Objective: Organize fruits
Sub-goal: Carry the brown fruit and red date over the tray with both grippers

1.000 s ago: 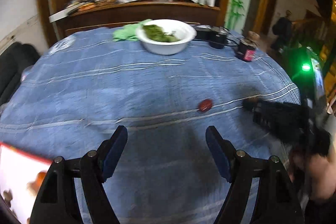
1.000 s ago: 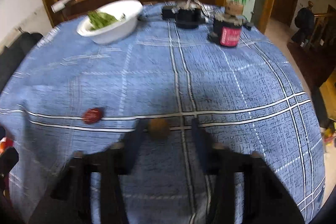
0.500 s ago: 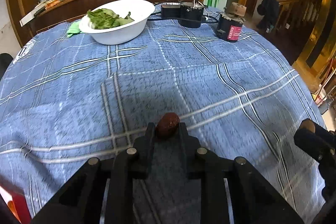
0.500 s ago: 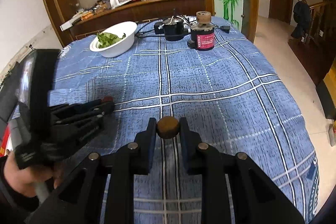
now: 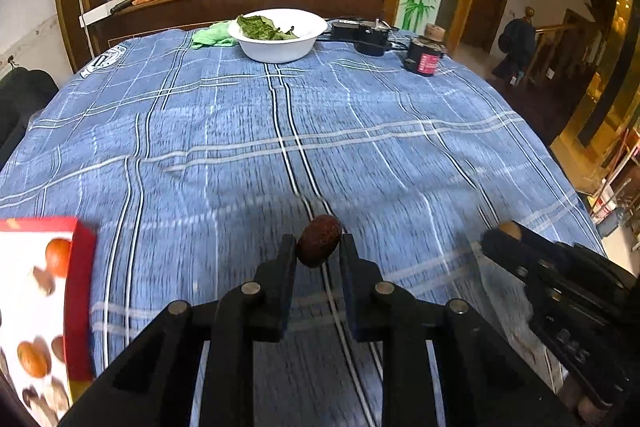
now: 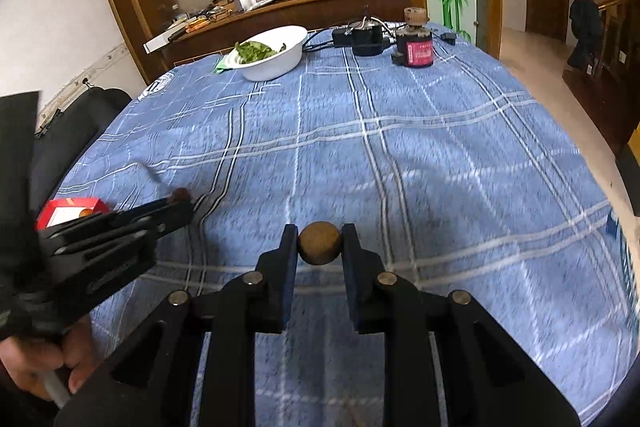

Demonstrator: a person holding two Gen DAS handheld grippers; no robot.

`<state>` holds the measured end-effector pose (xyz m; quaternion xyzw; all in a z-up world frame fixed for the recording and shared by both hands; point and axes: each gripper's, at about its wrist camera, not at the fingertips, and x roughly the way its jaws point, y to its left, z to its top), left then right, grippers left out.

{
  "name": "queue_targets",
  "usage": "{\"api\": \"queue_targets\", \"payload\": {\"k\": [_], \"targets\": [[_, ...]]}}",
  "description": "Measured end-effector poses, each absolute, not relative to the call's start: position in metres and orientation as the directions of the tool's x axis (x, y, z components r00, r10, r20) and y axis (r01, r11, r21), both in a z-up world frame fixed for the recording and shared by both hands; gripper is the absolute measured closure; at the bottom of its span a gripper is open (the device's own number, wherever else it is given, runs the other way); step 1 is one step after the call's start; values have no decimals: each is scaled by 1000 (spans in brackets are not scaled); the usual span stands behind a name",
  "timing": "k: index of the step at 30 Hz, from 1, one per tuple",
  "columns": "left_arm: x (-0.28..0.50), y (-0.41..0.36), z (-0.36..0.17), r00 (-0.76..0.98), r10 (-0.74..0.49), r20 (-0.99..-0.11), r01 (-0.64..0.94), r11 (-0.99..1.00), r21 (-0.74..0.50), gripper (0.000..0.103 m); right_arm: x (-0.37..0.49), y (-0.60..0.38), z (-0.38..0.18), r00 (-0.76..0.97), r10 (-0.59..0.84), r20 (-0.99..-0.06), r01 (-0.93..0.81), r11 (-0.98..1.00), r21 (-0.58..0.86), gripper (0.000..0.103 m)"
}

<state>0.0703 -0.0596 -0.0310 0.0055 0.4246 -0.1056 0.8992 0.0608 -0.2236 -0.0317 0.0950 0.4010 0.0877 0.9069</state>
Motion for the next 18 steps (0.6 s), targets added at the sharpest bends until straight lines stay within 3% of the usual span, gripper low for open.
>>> {"api": "queue_targets", "payload": {"k": [18], "targets": [[27,-62,-42,605,-222,-765,218,970,-110,82,23,-211,-38,683,179,-708,-34,976,213,80]]}}
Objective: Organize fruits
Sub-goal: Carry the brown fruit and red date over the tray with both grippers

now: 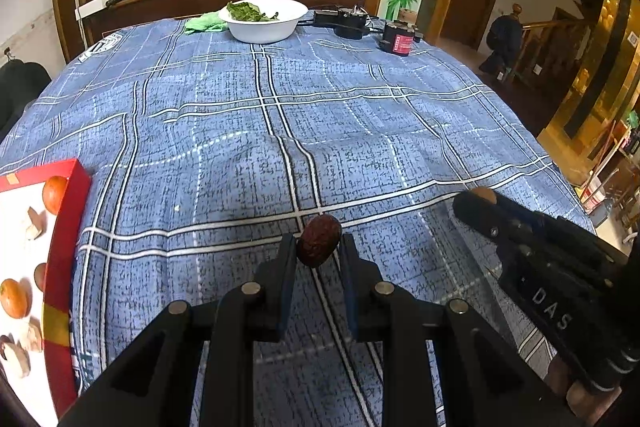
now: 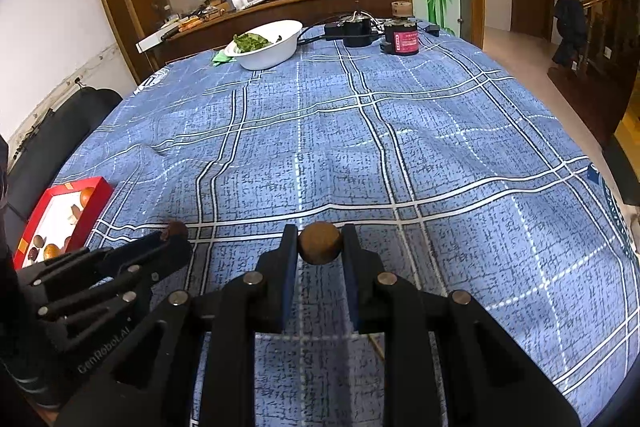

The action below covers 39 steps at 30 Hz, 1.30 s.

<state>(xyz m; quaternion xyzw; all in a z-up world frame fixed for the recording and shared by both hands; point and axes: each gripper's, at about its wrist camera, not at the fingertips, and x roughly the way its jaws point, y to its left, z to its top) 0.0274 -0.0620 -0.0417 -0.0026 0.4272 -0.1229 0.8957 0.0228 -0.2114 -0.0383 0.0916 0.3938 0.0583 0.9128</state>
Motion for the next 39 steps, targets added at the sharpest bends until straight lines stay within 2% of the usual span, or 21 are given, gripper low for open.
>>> {"api": "queue_targets", "payload": {"k": [27,39], "targets": [[-3,-34,-30,649,-181,-738,147,983,-112,83,11,-180,-30,697,189,-692,-103,981,163,80],[-34,42,-9,696,-20,-718,-59,995,-86,83,5,-113,-18,648,349,-677,-296,934,199,80]]}}
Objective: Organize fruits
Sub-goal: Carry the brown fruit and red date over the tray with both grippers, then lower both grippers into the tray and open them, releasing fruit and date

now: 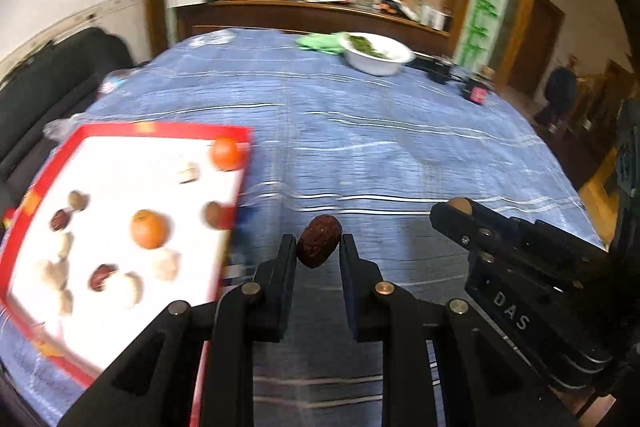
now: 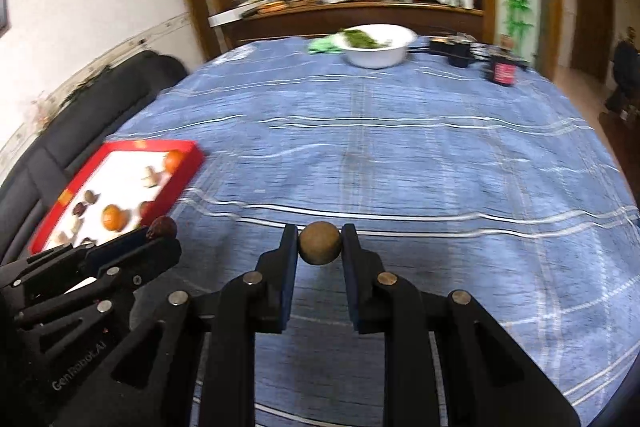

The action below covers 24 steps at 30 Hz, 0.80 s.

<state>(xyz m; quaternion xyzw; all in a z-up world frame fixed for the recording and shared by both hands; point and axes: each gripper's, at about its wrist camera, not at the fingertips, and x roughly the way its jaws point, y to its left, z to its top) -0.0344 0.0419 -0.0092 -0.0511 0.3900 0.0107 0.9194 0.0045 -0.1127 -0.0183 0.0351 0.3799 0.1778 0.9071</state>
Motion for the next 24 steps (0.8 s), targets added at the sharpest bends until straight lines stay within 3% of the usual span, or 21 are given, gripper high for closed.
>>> {"api": "queue_targets", "payload": {"k": [12,24], "targets": [[-46,157,-14,640,225,-734,-379,924,-47,83,2,8,-4,536,543,-646,-549,806,222,79],[-51,210,-11,612,326,-721,-499,866,-32,83,9,96,11,474,609,-637,-661,723,199,79]]}}
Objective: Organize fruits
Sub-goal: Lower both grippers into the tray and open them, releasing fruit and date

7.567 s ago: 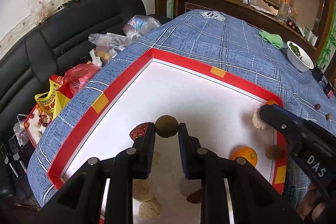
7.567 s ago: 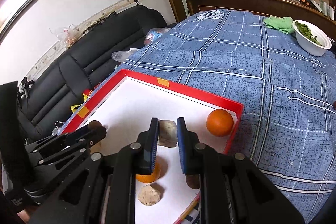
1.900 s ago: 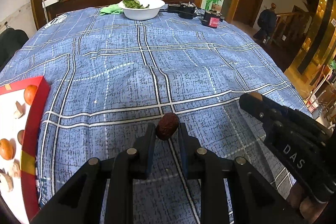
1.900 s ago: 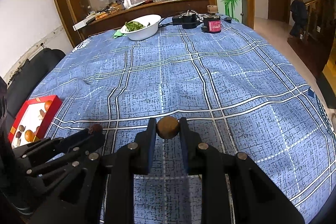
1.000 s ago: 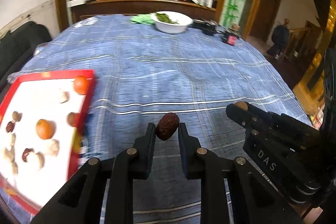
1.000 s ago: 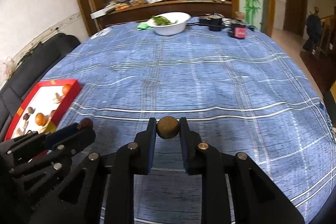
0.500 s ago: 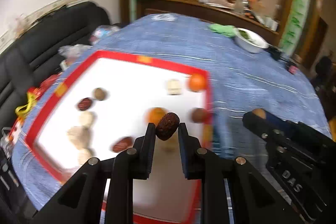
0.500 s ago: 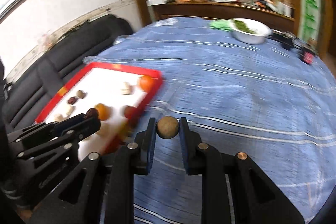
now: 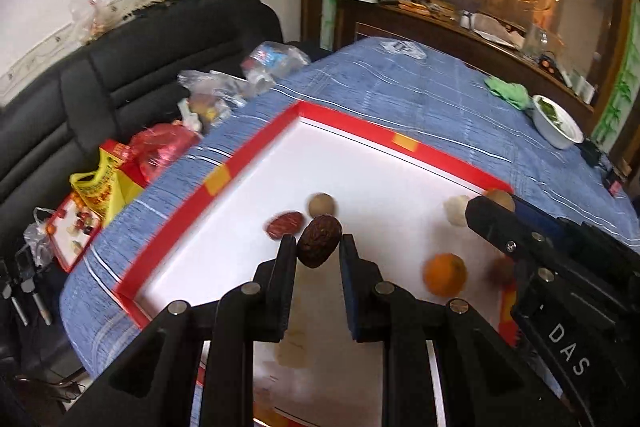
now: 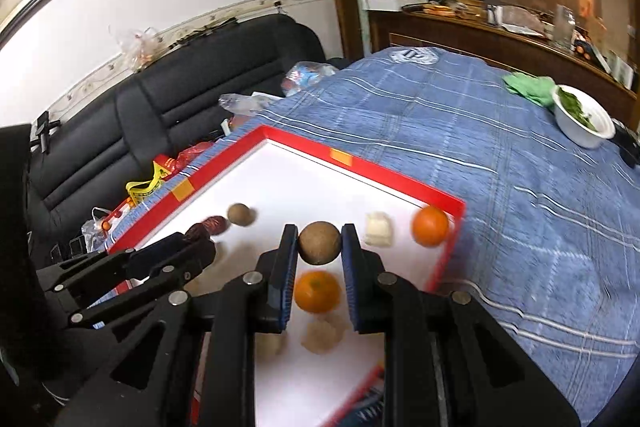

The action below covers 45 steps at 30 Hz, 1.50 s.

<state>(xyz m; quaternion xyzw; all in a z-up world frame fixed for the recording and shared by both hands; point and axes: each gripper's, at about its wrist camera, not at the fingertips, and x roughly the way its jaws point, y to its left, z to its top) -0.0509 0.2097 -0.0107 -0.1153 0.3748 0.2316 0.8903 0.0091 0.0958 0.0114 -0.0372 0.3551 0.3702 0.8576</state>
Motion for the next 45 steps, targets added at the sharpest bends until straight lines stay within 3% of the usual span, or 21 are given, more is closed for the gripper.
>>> {"api": "queue_targets", "payload": {"k": [34,36,38,39,40,41,45], "targets": [[-38,256,-30,503,411,-760,-606,795,29,82,39,154,-19,395,559,-729,-673,716,184,79],[-37,257,-31,489,421,-764,-616,787,39,75,39,155,-20,391,556,-733,-673,716,184,79],[-37,258,-31,491,415,-766,-615,788,32,52,40,155,-18,402,552,-730,-669,722,178,79],[-38,257,-29,495,425,-758,-617,786,38,46,40,154,-18,405,549,-731,-663,727,179,78],[-38,255,-28,494,438,-751,-618,785,51,39,41,153,-19,405,546,-733,-659,731,180,70],[-39,254,-28,489,448,-748,-620,782,63,37,41,152,-19,404,544,-736,-655,733,182,58],[-44,254,-24,491,437,-754,-626,779,44,35,40,146,-17,417,533,-736,-644,745,174,45]]}}
